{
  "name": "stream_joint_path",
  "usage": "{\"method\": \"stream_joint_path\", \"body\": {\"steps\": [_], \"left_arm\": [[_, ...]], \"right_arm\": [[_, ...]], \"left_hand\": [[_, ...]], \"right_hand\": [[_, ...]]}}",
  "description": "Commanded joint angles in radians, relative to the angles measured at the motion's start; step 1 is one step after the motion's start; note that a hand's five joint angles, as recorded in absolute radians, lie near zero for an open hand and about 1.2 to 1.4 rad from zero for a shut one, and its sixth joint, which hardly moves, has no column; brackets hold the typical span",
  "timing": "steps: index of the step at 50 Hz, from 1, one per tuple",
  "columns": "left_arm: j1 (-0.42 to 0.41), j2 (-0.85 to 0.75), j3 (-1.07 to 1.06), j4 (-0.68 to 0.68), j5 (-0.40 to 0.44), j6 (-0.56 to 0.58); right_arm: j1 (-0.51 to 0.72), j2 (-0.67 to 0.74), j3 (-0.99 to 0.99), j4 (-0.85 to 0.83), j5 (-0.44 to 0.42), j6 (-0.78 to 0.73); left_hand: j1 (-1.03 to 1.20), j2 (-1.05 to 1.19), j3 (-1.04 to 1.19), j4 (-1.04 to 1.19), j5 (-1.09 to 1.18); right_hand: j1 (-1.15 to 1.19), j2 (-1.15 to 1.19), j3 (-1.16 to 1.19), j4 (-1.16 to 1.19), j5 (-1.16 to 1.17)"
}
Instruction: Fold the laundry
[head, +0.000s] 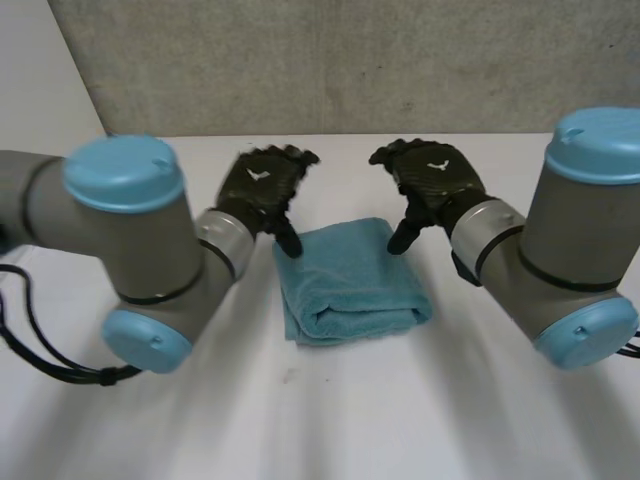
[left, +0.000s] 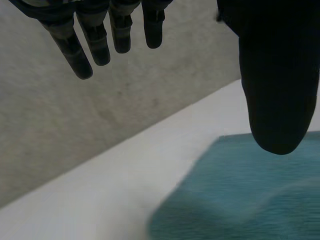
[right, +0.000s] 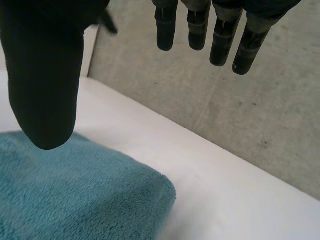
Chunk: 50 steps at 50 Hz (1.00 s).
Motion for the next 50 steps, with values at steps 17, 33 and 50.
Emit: {"method": "stream_joint_path", "body": {"steps": [17,33,50], "left_arm": [[-0.026,-0.094,-0.031,-0.096,-0.083,-0.127],[0.173,0.340,0.076,-0.292,-0.068,-0.127],[0.310,0.452,0.072,-0.439,0.079,-0.124]], "right_arm": [[-0.091,0.327,-0.175,0.233,-0.104,0.035],[-0.154,-0.185,-0.178,0.214,0.103,0.063],[-0.177,-0.265,-0.120,0.225,0.159,-0.034]], "left_hand": [[-0.007,-0.016,-0.028,-0.019,-0.034],[0.002,-0.007,-0.019,-0.011,-0.026],[-0.004,-0.013,-0.025,-0.016,-0.031]], "right_hand": [[-0.036,-0.048,-0.040,-0.060,-0.063],[-0.036,-0.048,-0.040,-0.060,-0.063],[-0.036,-0.048,-0.040,-0.060,-0.063]]}}
